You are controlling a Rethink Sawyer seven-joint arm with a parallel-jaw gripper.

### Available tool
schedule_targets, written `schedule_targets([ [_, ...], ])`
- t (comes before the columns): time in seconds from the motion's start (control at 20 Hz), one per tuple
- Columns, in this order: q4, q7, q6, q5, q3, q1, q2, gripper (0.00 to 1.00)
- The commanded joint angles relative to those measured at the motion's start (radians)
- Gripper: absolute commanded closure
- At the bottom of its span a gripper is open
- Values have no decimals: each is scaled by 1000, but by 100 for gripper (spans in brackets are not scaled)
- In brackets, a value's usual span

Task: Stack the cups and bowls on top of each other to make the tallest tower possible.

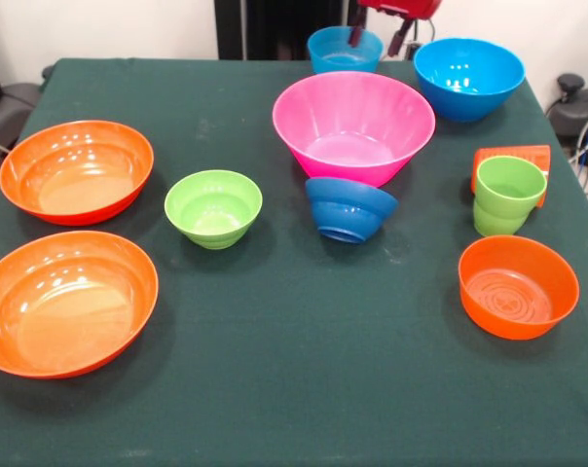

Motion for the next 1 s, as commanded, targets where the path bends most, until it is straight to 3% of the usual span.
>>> schedule_targets([
  [0.05, -7, -120, -33, -137, 105, -32, 30, 0],
  [0.4, -1, -85, -64, -165, 126, -62, 56, 0],
  [0.6, -18, -29, -84, -147, 132, -44, 76, 0],
  [1.0, -44, 128, -45, -41, 103, 88, 56, 0],
])
